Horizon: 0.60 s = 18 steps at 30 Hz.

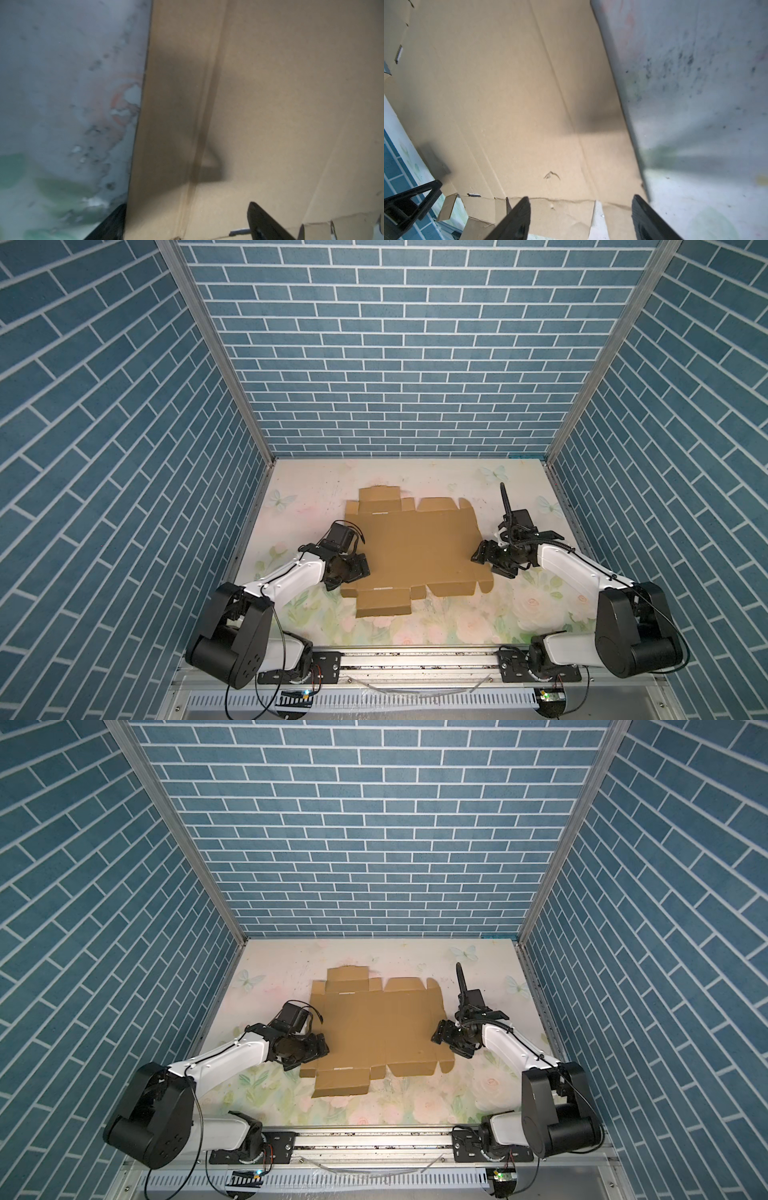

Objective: Fold the paper box

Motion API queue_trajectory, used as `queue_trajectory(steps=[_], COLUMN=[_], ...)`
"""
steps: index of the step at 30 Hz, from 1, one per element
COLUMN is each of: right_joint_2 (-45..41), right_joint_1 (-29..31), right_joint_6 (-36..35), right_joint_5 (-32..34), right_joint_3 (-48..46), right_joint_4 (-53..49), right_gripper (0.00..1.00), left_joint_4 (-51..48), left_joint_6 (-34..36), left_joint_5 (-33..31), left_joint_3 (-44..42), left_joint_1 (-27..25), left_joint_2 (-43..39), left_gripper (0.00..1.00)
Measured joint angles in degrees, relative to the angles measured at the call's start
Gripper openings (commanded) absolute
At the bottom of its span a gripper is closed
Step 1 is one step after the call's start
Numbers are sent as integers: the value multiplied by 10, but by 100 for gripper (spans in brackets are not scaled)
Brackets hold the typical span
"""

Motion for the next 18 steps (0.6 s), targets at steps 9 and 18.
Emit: queue_trajectory(steps=[9, 18], right_joint_2=[19, 11], right_joint_1=[-16, -29], right_joint_6=[1, -5], right_joint_5=[-5, 21], right_joint_3=[0, 2], right_joint_4=[2, -24], right_gripper=[78, 82], left_joint_4=[20, 77], left_joint_6=[-14, -41], left_joint_5=[2, 18], left_joint_3=[2, 18], left_joint_1=[-6, -86], left_joint_2=[-5, 53], left_gripper=[64, 63])
